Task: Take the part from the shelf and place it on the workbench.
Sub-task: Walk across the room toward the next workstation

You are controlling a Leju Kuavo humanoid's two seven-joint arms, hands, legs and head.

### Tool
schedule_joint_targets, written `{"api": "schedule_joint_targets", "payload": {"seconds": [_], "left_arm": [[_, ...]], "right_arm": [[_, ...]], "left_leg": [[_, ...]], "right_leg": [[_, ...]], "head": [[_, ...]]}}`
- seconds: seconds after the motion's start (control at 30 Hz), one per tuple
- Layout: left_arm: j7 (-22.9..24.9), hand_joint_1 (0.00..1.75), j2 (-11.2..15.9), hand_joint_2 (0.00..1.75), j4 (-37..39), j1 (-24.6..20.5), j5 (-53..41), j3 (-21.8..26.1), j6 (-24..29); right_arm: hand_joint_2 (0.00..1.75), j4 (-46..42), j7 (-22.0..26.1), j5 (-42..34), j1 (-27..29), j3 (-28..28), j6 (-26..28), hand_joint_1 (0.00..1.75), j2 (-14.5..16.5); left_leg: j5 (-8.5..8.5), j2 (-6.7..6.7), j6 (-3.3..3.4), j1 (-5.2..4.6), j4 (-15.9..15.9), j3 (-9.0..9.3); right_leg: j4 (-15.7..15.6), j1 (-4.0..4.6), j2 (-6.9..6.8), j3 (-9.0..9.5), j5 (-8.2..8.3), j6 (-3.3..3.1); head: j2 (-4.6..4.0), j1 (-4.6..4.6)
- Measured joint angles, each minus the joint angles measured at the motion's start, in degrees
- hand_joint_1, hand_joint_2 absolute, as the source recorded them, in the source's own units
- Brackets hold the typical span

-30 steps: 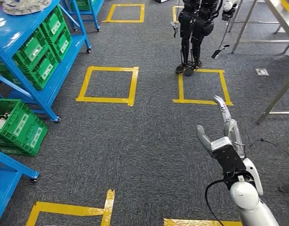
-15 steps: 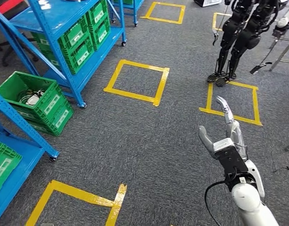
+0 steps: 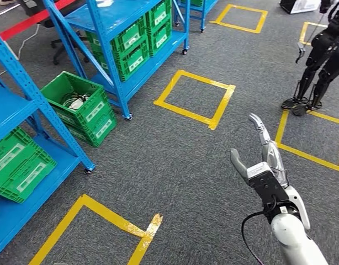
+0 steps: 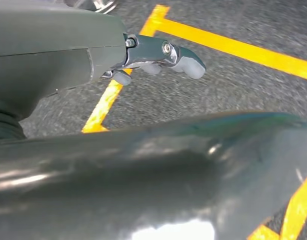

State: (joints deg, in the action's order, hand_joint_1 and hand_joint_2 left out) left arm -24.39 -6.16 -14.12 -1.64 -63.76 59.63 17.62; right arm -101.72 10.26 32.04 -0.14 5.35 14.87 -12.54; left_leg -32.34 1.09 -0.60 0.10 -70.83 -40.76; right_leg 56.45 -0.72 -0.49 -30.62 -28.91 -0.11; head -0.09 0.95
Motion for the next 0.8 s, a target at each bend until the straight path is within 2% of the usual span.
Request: {"api": "schedule_joint_targets", "payload": {"seconds": [0.03, 0.07, 0.1, 0.13, 0.17, 0.2, 0.23, 0.27, 0.33, 0.37, 0.4, 0.47, 0.5, 0.53, 0.57, 0.6, 0.63, 0.67, 0.7, 0.73, 0.77, 0.8], "left_arm": [[0.00, 0.00, 0.01, 0.00, 0.00, 0.03, 0.01, 0.00, -0.04], [0.00, 0.00, 0.02, 0.00, 0.00, 0.10, 0.02, 0.00, -0.09], [0.00, 0.00, 0.05, 0.00, 0.00, 0.18, 0.02, 0.00, -0.13], [0.00, 0.00, 0.08, 0.00, 0.00, 0.24, 0.02, 0.00, -0.16], [0.00, 0.00, 0.10, 0.00, 0.00, 0.23, 0.02, 0.00, -0.16], [0.01, 0.00, 0.11, 0.00, 0.00, 0.17, 0.01, 0.01, -0.16], [0.01, 0.00, 0.11, 0.00, 0.00, 0.09, -0.01, 0.02, -0.17], [0.02, 0.00, 0.11, 0.00, 0.00, 0.06, -0.02, 0.04, -0.19], [0.02, 0.00, 0.11, 0.00, 0.00, 0.17, -0.10, 0.10, -0.22], [0.02, 0.00, 0.10, 0.00, 0.00, 0.24, -0.15, 0.15, -0.23], [0.02, 0.00, 0.09, 0.00, 0.00, 0.23, -0.21, 0.19, -0.26], [0.02, 0.00, 0.12, 0.00, -0.02, 0.04, -0.33, 0.25, -0.34], [0.02, 0.00, 0.15, 0.00, -0.04, -0.05, -0.42, 0.27, -0.40], [0.02, 0.00, 0.17, 0.00, -0.05, -0.07, -0.49, 0.29, -0.44], [0.02, 0.00, 0.18, 0.00, -0.07, -0.06, -0.56, 0.30, -0.49], [0.02, 0.00, 0.17, 0.00, -0.07, -0.05, -0.65, 0.31, -0.52], [0.02, 0.00, 0.16, 0.00, -0.07, -0.04, -0.72, 0.31, -0.54], [0.02, 0.00, 0.16, 0.00, -0.07, -0.05, -0.80, 0.31, -0.55], [0.02, 0.00, 0.15, 0.00, -0.07, -0.11, -0.87, 0.31, -0.55], [0.02, 0.00, 0.16, 0.00, -0.08, -0.15, -0.92, 0.32, -0.54], [0.02, 0.00, 0.16, 0.00, -0.08, -0.13, -0.96, 0.33, -0.52], [0.02, 0.00, 0.17, 0.00, -0.09, -0.07, -0.99, 0.35, -0.50]], "right_arm": [[1.75, 0.03, -0.01, 0.00, 0.11, 0.00, -0.10, 0.00, -0.03], [1.75, 0.06, -0.02, 0.00, 0.19, 0.01, -0.22, 0.00, -0.05], [1.75, 0.09, -0.03, 0.00, 0.25, 0.01, -0.31, 0.00, -0.05], [1.75, 0.10, -0.03, 0.00, 0.29, 0.01, -0.39, 0.00, -0.05], [1.75, 0.10, -0.03, 0.00, 0.32, 0.00, -0.45, 0.00, -0.05], [1.75, 0.11, -0.04, 0.00, 0.35, -0.02, -0.52, 0.00, -0.07], [1.75, 0.13, -0.05, 0.01, 0.39, -0.03, -0.65, 0.00, -0.10], [1.75, 0.17, -0.07, 0.04, 0.41, -0.03, -0.82, 0.00, -0.13], [1.75, 0.29, -0.09, 0.12, 0.40, -0.03, -1.15, 0.00, -0.20], [1.75, 0.34, -0.09, 0.15, 0.37, -0.02, -1.32, 0.00, -0.24], [1.75, 0.39, -0.05, 0.14, 0.36, -0.04, -1.49, 0.00, -0.31], [1.75, 0.66, 0.01, 0.13, 0.47, -0.11, -1.97, 0.00, -0.59], [1.75, 0.91, 0.05, 0.13, 0.60, -0.15, -2.25, 0.00, -0.73], [1.75, 1.19, 0.05, 0.15, 0.75, -0.16, -2.51, 0.00, -0.87], [1.75, 1.47, 0.07, 0.19, 0.86, -0.15, -2.72, 0.00, -0.98], [1.75, 1.70, 0.09, 0.24, 0.94, -0.15, -2.85, 0.00, -1.05], [1.75, 1.85, 0.09, 0.28, 0.96, -0.15, -2.91, 0.00, -1.13], [1.75, 1.97, 0.12, 0.32, 0.95, -0.16, -2.94, 0.00, -1.21], [1.75, 2.06, 0.16, 0.34, 0.95, -0.16, -2.97, 0.00, -1.27], [1.75, 2.14, 0.21, 0.33, 0.96, -0.20, -3.00, 0.00, -1.35], [1.75, 2.23, 0.31, 0.33, 0.98, -0.24, -3.02, 0.00, -1.42], [1.75, 2.30, 0.43, 0.37, 1.00, -0.28, -3.01, 0.00, -1.45]], "left_leg": [[-0.54, -0.29, -0.17, 0.14, -2.26, -1.06], [-0.08, -0.50, -0.29, 0.25, -2.63, -1.19], [1.37, -0.80, -0.33, 0.33, -0.80, -0.19], [3.37, -1.52, -0.27, 0.34, 2.74, 1.69], [4.85, -2.98, -0.13, 0.13, 6.52, 3.73], [5.82, -4.32, 0.20, -0.13, 9.70, 5.33], [6.13, -5.34, 0.55, -0.40, 11.58, 6.19], [5.88, -5.72, 0.92, -0.68, 12.22, 6.38], [5.93, -4.47, 1.68, -0.70, 12.51, 6.29], [5.99, -3.80, 2.05, -0.60, 12.66, 6.39], [6.10, -3.15, 2.44, -0.45, 12.82, 6.49], [6.20, -1.76, 2.98, -0.29, 12.92, 6.56], [6.22, -0.98, 3.12, -0.29, 12.91, 6.54], [6.23, -0.17, 3.16, -0.30, 12.88, 6.55], [6.22, 0.65, 3.15, -0.32, 12.84, 6.58], [6.20, 1.49, 3.13, -0.31, 12.77, 6.62], [6.15, 2.34, 3.05, -0.27, 12.68, 6.69], [6.08, 3.15, 2.92, -0.21, 12.59, 6.73], [6.00, 3.93, 2.72, -0.21, 12.41, 6.64], [6.01, 4.61, 2.41, -0.16, 12.29, 6.46], [6.08, 5.25, 2.08, -0.09, 12.24, 6.21], [6.24, 5.89, 1.70, -0.02, 12.25, 5.98]], "right_leg": [[0.01, 0.03, -0.88, 0.07, -0.13, -0.04], [0.02, 0.04, -1.70, 0.17, -0.26, -0.01], [0.03, 0.04, -2.47, 0.34, -0.41, 0.09], [0.03, 0.05, -3.17, 0.60, -0.61, 0.23], [0.04, 0.14, -3.81, 0.86, -0.83, 0.44], [0.12, 0.32, -4.39, 1.05, -1.09, 0.72], [0.17, 0.49, -5.00, 1.19, -1.31, 0.98], [0.19, 0.64, -5.64, 1.28, -1.51, 1.27], [0.18, 0.59, -6.70, 1.46, -1.95, 1.88], [0.60, 0.43, -6.08, 1.36, -2.51, 2.19], [2.15, 0.27, -4.73, 0.71, -3.55, 2.44], [8.96, 0.04, -1.20, -2.61, -6.75, 2.71], [13.08, 0.02, -0.23, -4.87, -8.17, 2.78], [16.09, 0.02, 0.18, -6.76, -8.78, 2.84], [17.14, 0.01, 0.34, -7.83, -8.26, 2.85], [15.85, 0.00, 0.51, -7.77, -6.61, 2.82], [12.56, -0.03, 0.92, -6.69, -4.16, 2.73], [8.61, -0.15, 2.05, -5.11, -2.06, 2.57], [4.99, -0.29, 3.32, -3.48, -0.63, 2.41], [2.67, -0.36, 4.34, -2.34, 0.01, 2.23], [1.76, -0.39, 4.95, -1.78, -0.10, 2.04], [1.51, -0.31, 4.68, -1.55, -0.13, 1.83]], "head": [[0.00, -0.03], [0.00, -0.03], [0.00, -0.03], [0.00, -0.04], [0.00, -0.03], [0.00, -0.05], [0.00, 0.00], [0.00, 0.06], [0.00, 0.15], [0.00, 0.22], [0.00, 0.30], [0.00, 0.61], [0.00, 0.68], [0.00, 0.74], [0.00, 0.73], [0.00, 0.73], [0.00, 0.73], [0.00, 0.72], [0.00, 0.70], [0.00, 0.69], [0.00, 0.67], [0.00, 0.67]]}}
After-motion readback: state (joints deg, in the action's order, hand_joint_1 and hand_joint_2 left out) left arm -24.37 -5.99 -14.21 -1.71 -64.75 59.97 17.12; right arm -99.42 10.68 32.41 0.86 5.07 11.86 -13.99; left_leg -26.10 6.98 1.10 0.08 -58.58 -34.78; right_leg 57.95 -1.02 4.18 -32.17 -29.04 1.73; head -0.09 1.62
